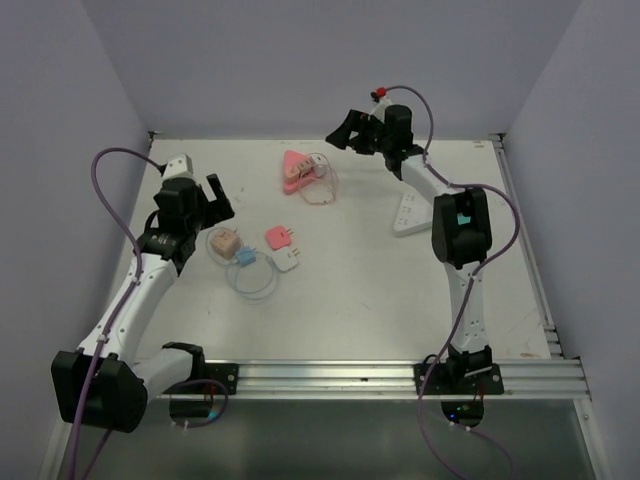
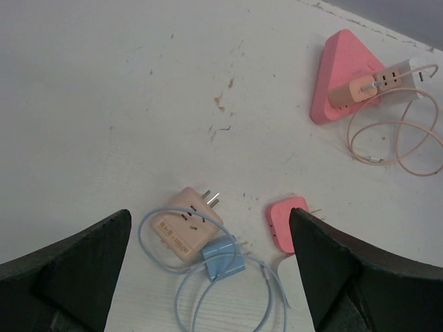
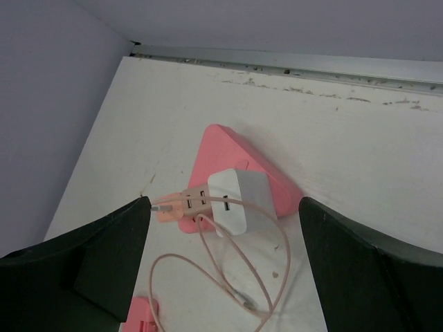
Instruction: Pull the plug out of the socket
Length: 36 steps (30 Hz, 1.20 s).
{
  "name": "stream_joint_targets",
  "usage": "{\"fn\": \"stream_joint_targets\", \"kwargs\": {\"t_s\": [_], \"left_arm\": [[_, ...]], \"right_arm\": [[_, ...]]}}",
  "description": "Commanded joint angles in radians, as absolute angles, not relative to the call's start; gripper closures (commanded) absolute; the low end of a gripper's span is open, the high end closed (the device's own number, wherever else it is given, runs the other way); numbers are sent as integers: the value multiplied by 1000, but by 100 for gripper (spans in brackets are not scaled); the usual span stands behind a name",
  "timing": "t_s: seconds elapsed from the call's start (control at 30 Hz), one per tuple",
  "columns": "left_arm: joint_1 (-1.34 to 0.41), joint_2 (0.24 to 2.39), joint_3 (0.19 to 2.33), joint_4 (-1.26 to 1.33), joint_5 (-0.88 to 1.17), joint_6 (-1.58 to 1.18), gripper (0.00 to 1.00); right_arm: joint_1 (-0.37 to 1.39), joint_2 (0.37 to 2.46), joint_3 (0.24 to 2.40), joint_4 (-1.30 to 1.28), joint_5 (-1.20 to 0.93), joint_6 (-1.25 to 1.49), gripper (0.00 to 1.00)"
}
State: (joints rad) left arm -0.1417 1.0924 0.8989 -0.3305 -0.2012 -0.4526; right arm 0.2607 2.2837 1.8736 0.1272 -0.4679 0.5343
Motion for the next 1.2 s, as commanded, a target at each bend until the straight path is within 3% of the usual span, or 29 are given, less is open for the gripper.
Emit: {"fn": "stream_joint_targets", "kwargs": {"t_s": [0.0,0.2,0.37,0.7,0.93,1.17], "left_arm": [[-124,1108,900,-288,-230,-423,0],[-109,1123,899,-287,-219,-422,1],[-107,1118,893,-281,-210,-419,0],[-103,1078,877,-270,-207,-420,0],[-103,1071,864,-256,-180,-419,0],[-101,1124,874,-224,-98,-410,0]], "right_arm": [[288,2368,2006,144,-544,509,8],[340,2497,2140,133,-583,459,7],[388,2485,2093,129,-612,430,7],[538,2159,1608,271,-534,384,9],[647,1981,1402,311,-437,408,10],[649,1839,1250,282,-298,379,10]]}}
